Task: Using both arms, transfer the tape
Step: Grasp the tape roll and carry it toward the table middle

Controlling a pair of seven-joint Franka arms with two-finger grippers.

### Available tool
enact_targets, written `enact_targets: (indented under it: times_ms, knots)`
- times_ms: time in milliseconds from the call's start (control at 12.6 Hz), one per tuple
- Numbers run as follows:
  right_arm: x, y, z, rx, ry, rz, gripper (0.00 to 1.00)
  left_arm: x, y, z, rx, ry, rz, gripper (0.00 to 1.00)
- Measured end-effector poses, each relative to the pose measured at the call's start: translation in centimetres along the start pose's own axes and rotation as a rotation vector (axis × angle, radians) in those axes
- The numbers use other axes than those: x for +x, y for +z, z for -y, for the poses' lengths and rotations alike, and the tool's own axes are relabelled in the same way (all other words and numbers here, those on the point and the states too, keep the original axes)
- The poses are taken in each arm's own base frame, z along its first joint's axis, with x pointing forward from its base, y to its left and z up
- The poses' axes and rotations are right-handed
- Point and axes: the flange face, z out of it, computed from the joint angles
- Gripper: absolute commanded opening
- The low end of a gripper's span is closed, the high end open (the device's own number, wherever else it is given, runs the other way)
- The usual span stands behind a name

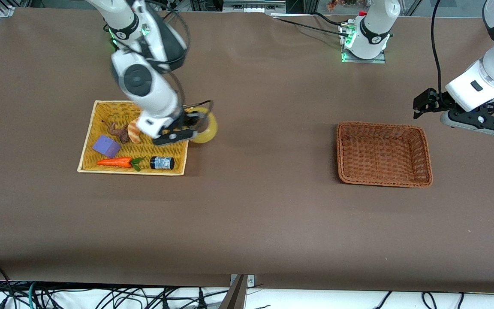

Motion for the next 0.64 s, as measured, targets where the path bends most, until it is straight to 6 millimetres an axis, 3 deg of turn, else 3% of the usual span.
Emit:
enact_targets:
  times_ms: [238,397,556,636]
  knots:
    - [-1.0,5.9,11.6,0.011,0.089,0.013,0.00,0.0,0.0,0.0,0.000,0.000,-0.001,1.00]
    - [-1.2,9.6,17.3,0.047,0.145,0.008,0.00,0.0,0.0,0.0,0.000,0.001,-0.001,1.00]
    - [-1.3,12.6,20.2,0.058,0.176,-0.007,0.00,0.0,0.0,0.0,0.000,0.001,-0.001,1.00]
    - [-1.3,13.9,20.7,0.058,0.191,-0.022,0.16,0.0,0.0,0.0,0.000,0.001,-0.001,1.00]
